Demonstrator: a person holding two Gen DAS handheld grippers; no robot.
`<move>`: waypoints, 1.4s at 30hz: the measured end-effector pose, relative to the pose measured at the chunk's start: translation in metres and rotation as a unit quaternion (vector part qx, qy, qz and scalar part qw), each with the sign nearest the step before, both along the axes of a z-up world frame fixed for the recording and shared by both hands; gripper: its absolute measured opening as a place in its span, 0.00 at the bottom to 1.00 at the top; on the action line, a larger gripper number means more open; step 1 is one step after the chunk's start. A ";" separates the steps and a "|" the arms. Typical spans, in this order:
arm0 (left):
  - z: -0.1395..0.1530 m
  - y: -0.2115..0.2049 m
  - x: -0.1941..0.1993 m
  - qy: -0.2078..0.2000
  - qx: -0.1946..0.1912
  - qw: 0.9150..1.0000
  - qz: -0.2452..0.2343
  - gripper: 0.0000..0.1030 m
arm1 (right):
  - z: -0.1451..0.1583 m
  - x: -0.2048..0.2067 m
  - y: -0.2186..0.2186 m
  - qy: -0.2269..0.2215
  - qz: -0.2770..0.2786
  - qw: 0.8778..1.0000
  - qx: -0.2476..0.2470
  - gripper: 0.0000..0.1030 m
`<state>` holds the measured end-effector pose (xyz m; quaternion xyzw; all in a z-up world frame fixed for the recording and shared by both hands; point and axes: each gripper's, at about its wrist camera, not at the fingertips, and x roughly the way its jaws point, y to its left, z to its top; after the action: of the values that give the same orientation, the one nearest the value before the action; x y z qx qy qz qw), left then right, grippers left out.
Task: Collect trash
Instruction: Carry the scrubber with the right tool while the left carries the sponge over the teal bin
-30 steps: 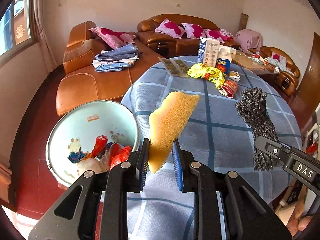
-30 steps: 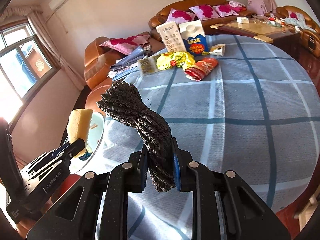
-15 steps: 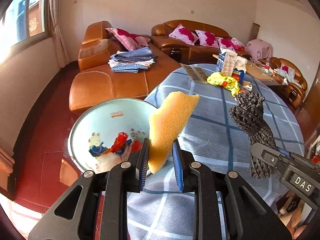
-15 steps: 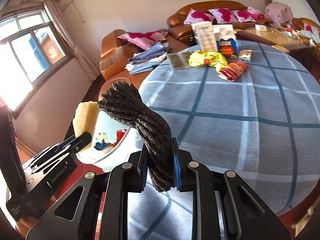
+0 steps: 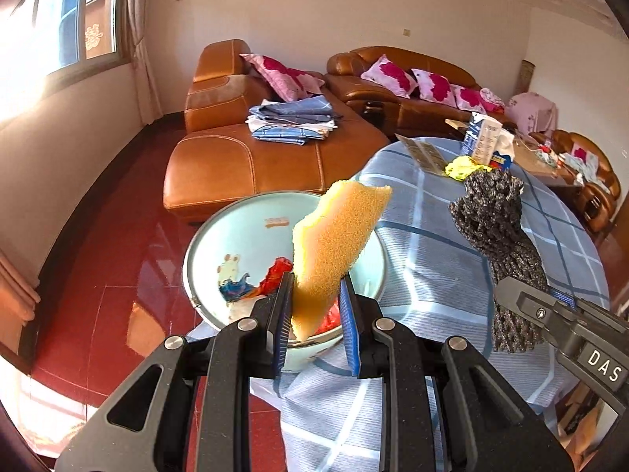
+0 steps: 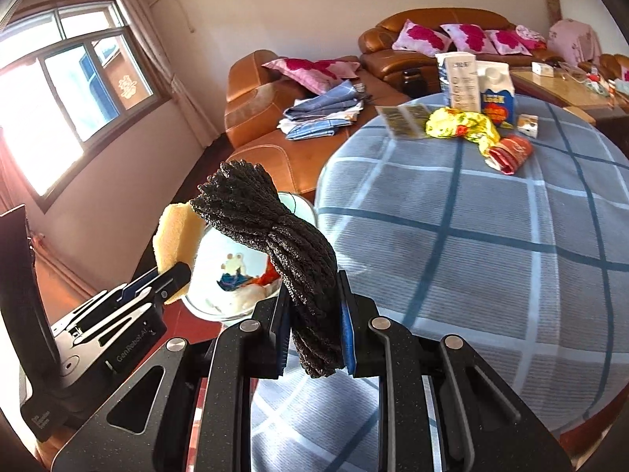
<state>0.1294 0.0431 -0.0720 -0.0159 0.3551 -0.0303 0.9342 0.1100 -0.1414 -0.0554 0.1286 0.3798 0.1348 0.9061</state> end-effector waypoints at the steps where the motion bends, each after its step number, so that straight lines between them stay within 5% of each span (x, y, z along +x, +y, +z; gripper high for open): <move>1: 0.000 0.002 0.000 0.000 0.000 1.000 0.002 0.22 | 0.001 0.001 0.003 -0.002 0.003 1.000 -0.001 0.21; 26: -0.008 0.029 0.031 0.015 0.000 0.999 0.046 0.22 | 0.003 0.045 0.043 0.000 0.018 1.000 0.007 0.22; 42: -0.036 0.036 0.075 0.056 0.003 0.996 0.067 0.23 | -0.029 0.089 0.059 0.043 0.013 0.999 -0.005 0.22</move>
<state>0.2041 0.0789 -0.1077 -0.0382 0.4055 0.0344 0.9126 0.1992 -0.0822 -0.0843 0.1247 0.4210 0.1387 0.8877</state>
